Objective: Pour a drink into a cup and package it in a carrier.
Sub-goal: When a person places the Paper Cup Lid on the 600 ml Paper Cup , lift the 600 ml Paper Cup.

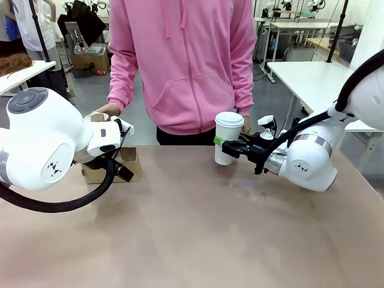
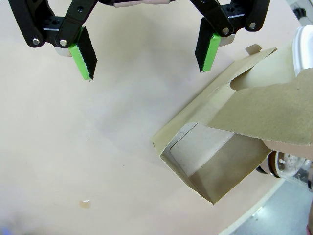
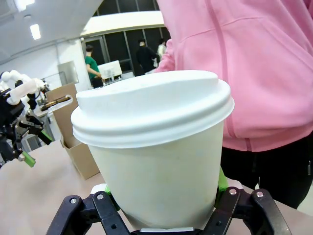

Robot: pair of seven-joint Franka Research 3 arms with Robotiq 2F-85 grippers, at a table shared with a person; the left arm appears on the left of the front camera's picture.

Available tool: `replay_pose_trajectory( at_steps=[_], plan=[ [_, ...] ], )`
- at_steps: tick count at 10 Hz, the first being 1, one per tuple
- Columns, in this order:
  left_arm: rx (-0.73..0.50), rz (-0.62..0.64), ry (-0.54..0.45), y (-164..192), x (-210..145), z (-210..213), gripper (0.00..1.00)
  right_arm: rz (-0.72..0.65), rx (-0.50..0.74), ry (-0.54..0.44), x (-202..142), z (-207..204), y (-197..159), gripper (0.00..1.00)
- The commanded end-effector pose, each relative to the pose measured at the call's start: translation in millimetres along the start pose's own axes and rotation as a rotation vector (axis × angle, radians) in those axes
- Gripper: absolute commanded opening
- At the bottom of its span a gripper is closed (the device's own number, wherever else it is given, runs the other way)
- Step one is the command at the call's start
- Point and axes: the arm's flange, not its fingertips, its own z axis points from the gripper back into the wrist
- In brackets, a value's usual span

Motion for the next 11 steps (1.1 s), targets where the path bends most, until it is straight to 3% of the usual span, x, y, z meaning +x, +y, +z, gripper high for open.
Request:
replay_pose_trajectory(
  at_steps=[1,6,9,11],
  plan=[
    [-0.002,0.001,-0.001,0.3,-0.1,0.4,1.00,0.006,0.024,0.000,30.4,13.3,7.7,0.80],
    [-0.002,0.001,-0.001,0.3,-0.1,0.4,1.00,0.001,0.070,0.035,185.6,83.2,59.1,0.80],
    [-0.002,0.001,-0.001,0.3,-0.1,0.4,1.00,0.006,0.060,0.056,237.7,115.7,95.2,0.80],
    [-0.002,0.001,-0.001,0.3,-0.1,0.4,1.00,-0.011,0.061,0.071,247.2,123.6,109.1,0.80]
  ],
)
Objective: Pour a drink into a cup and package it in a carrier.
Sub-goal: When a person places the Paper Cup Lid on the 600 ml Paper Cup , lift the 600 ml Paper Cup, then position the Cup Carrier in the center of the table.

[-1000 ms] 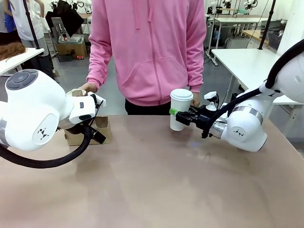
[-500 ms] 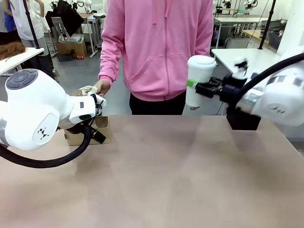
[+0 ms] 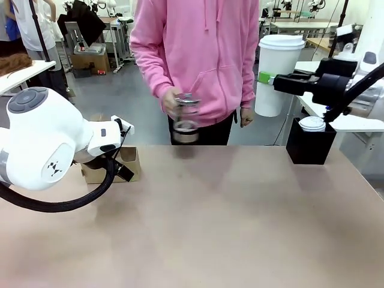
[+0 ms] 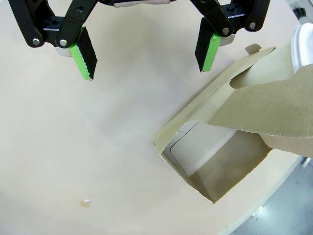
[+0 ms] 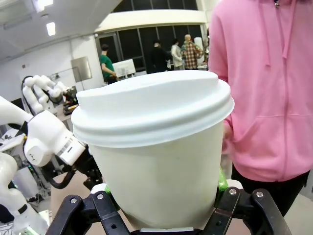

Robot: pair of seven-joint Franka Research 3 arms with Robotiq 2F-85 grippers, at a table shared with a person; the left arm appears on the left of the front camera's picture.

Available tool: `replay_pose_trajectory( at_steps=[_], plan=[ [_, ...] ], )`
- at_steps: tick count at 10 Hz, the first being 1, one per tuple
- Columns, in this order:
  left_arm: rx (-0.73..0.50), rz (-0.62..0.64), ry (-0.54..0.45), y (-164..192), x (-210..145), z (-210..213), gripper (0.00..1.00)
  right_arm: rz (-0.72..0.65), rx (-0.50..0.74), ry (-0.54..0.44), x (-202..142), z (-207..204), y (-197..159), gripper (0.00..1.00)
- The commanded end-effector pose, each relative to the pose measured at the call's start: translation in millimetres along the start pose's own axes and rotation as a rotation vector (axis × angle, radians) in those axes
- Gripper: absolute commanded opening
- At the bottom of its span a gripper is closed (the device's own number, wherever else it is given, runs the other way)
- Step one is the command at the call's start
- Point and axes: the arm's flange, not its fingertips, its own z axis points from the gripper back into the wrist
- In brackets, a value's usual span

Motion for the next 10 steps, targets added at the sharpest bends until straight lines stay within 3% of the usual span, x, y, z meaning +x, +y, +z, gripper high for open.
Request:
replay_pose_trajectory(
  at_steps=[1,10],
  plan=[
    [-0.002,0.002,-0.001,0.7,-0.5,0.3,1.00,-0.039,-0.003,0.030,-0.6,1.2,6.0,0.80],
    [-0.002,0.002,-0.001,0.7,-0.5,0.3,1.00,-0.009,0.001,0.005,1.0,1.2,4.9,0.80]
  ],
)
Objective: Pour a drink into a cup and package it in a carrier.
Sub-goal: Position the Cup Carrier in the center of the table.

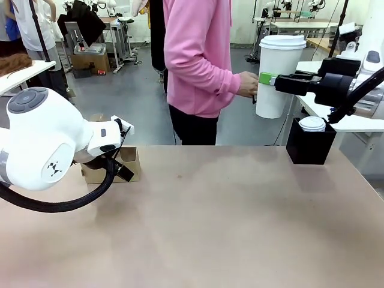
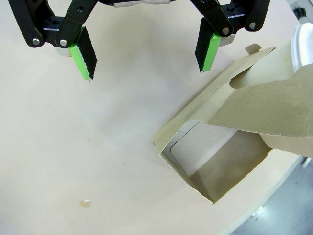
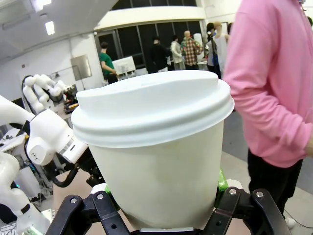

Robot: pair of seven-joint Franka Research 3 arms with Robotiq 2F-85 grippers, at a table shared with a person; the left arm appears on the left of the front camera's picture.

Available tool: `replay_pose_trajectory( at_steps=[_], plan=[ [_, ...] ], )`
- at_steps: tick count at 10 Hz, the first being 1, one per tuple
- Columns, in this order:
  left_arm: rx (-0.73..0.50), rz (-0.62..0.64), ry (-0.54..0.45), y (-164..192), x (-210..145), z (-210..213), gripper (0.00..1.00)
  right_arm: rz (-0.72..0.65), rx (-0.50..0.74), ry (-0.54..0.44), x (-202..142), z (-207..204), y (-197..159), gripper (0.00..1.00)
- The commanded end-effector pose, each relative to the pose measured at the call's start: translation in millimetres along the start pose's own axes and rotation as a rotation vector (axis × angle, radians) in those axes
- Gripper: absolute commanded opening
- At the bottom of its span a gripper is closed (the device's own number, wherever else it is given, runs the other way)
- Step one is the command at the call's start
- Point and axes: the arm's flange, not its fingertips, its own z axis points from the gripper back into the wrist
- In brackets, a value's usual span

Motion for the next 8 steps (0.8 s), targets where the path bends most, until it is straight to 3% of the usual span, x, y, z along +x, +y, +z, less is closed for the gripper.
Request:
replay_pose_trajectory(
  at_steps=[1,5,8],
  plan=[
    [-0.002,0.002,-0.001,0.7,-0.5,0.2,1.00,0.003,0.006,-0.009,2.6,-1.0,1.4,0.80],
    [0.000,0.000,0.000,0.0,0.0,0.0,1.00,0.003,0.006,-0.009,2.6,-1.0,1.4,0.80],
    [0.028,0.076,0.038,-0.9,33.2,57.5,1.00,0.003,0.006,-0.009,2.6,-1.0,1.4,0.80]
  ],
)
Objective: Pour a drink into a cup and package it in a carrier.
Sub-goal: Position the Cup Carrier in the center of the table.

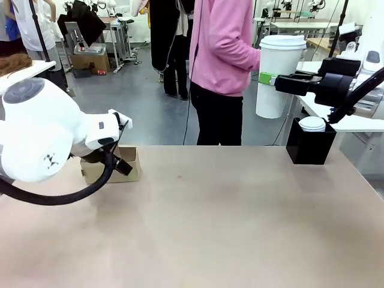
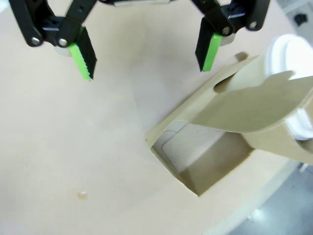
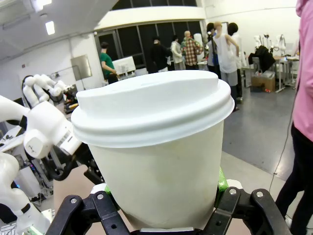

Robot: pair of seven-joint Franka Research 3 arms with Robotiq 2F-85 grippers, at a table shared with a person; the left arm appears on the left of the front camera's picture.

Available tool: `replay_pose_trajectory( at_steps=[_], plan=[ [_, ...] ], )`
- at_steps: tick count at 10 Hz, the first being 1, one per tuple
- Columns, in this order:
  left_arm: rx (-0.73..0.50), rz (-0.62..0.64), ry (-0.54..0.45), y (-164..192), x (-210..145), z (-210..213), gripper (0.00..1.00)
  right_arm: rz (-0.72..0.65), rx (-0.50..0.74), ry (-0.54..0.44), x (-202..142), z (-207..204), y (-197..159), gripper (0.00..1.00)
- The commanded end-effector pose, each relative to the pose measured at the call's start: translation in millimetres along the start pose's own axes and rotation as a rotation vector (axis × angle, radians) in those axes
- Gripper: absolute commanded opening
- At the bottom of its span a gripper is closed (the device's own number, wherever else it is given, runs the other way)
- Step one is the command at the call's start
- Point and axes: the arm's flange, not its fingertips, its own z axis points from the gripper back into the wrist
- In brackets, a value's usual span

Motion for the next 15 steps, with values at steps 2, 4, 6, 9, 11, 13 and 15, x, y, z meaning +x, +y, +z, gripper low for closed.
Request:
replay_pose_trajectory(
  at_steps=[2,4,6,9,11,13,15],
  plan=[
    [0.053,0.100,0.064,-7.6,39.9,64.0,1.00,0.002,0.005,-0.009,2.5,-1.0,1.3,0.80],
    [0.071,0.181,0.079,2.0,63.4,102.0,1.00,0.002,0.005,-0.009,2.5,-1.0,1.3,0.80],
    [0.057,0.288,0.110,25.4,87.0,119.6,1.00,0.002,0.005,-0.009,2.5,-1.0,1.3,0.80],
    [0.058,0.428,0.172,61.4,117.7,106.0,1.00,0.002,0.005,-0.009,2.5,-1.0,1.3,0.80],
    [0.056,0.505,0.195,77.2,129.1,85.1,1.00,0.002,0.005,-0.009,2.5,-1.0,1.3,0.80],
    [0.074,0.573,0.223,90.9,131.1,60.1,1.00,0.002,0.005,-0.009,2.5,-1.0,1.3,0.80],
    [0.094,0.607,0.242,97.3,130.5,46.8,1.00,0.002,0.005,-0.009,2.5,-1.0,1.3,0.80]
  ],
)
